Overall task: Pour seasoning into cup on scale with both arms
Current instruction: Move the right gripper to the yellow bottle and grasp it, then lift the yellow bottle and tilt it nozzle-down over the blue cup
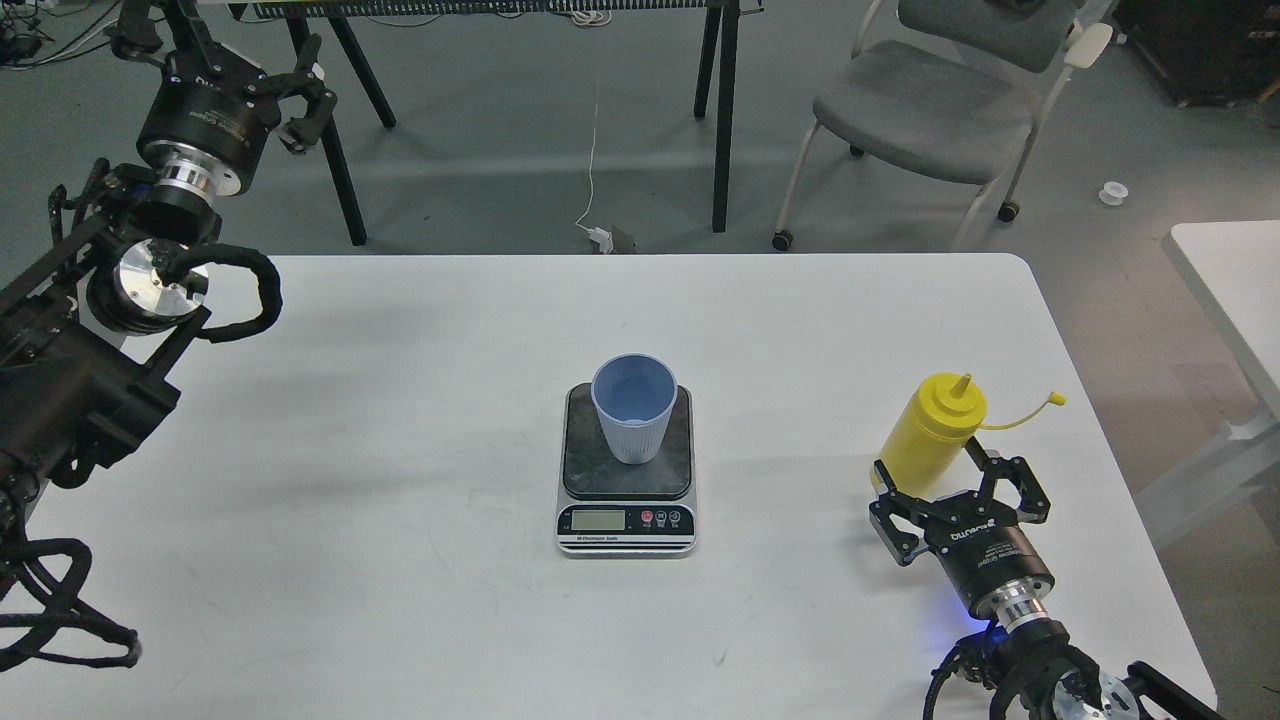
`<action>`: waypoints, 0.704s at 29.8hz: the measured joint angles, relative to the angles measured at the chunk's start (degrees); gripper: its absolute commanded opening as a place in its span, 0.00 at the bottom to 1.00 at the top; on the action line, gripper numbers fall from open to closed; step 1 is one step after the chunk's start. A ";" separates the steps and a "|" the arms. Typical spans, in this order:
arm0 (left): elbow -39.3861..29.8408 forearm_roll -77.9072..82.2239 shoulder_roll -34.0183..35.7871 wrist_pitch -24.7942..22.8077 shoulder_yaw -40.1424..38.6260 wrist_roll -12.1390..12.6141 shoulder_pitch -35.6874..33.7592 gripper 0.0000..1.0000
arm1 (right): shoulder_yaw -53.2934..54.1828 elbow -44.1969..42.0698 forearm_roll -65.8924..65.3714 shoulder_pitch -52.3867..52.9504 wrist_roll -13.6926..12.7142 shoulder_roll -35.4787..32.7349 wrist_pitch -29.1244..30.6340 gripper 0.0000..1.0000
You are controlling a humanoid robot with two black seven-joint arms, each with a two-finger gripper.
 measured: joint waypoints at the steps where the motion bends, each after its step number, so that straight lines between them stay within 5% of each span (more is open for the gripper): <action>1: 0.00 0.00 0.00 0.00 0.03 0.00 0.05 0.99 | 0.01 -0.66 0.00 0.88 0.01 0.09 0.00 0.85; 9: -0.05 0.14 0.01 -0.03 0.07 -0.07 0.68 0.99 | 2.14 -5.08 -0.03 5.59 0.06 1.13 0.00 0.49; 16: -0.37 0.19 0.12 0.39 0.07 -0.40 0.93 0.99 | 2.50 -6.31 -1.03 8.31 0.07 3.84 0.00 0.44; 21: -0.44 0.19 0.05 0.44 -0.06 -0.47 1.00 0.99 | 2.95 -4.37 -7.46 12.93 0.17 -0.99 0.00 0.44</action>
